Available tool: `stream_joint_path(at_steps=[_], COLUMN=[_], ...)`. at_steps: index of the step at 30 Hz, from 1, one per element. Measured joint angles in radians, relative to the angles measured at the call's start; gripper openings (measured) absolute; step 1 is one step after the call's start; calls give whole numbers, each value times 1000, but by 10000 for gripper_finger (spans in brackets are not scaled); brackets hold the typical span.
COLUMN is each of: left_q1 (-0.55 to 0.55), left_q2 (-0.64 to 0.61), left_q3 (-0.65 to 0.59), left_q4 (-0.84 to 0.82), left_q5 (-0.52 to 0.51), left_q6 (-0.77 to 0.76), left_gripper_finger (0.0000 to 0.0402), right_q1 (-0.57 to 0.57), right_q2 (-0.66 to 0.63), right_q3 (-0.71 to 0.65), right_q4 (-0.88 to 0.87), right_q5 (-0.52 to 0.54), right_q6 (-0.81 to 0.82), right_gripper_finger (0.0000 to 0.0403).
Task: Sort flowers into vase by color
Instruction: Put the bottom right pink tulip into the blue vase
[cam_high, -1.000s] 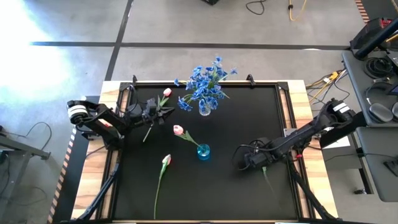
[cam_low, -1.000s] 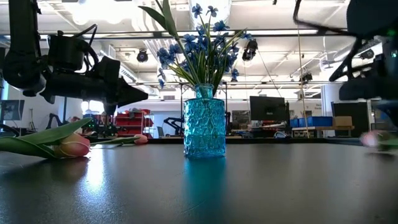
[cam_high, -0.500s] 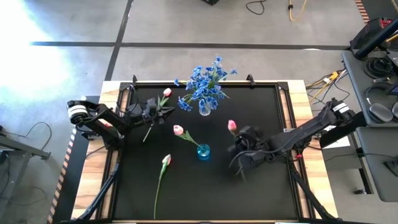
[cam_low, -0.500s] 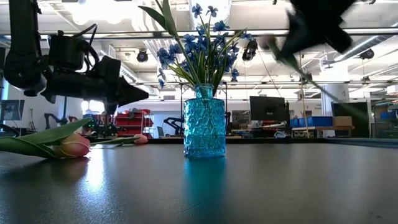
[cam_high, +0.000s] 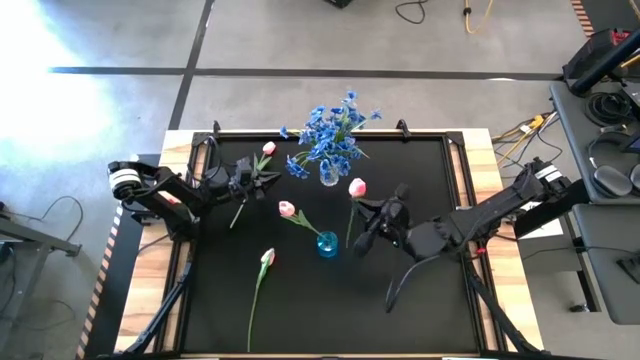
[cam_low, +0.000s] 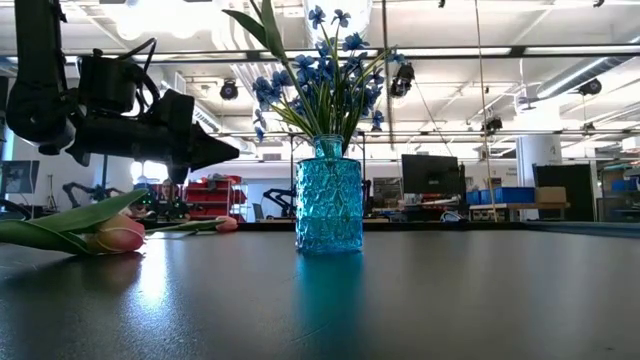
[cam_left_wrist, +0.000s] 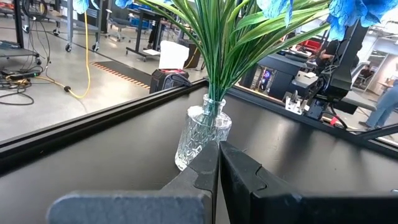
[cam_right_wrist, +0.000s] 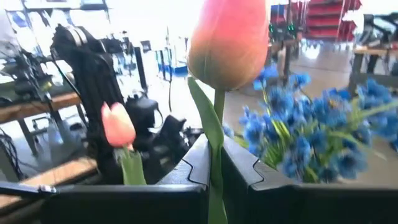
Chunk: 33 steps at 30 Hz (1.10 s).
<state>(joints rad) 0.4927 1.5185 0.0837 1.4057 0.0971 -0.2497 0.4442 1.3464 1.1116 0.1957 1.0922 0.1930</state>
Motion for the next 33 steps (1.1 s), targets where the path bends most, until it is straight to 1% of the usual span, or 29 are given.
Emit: stream_joint_path(at_steps=[2,5,16,21,33], left_q1=[0,0,0,0,0], left_q2=[0,0,0,0,0], left_q3=[0,0,0,0,0], left_q4=[0,0,0,0,-9], left_q5=[0,0,0,0,0], left_q6=[0,0,0,0,1], left_gripper_finger=[0,0,0,0,0], right_q1=[-3,-13,-78,-109,-131], right_q2=[0,0,0,36,103], right_q3=[-5,-6,-7,0,39], right_q4=[63,107,179,214,229], right_q5=[-17,-55,-195,-256,-291], right_q6=[-48,-67,-110,-147,-232], right_gripper_finger=[13,13,12,12,12])
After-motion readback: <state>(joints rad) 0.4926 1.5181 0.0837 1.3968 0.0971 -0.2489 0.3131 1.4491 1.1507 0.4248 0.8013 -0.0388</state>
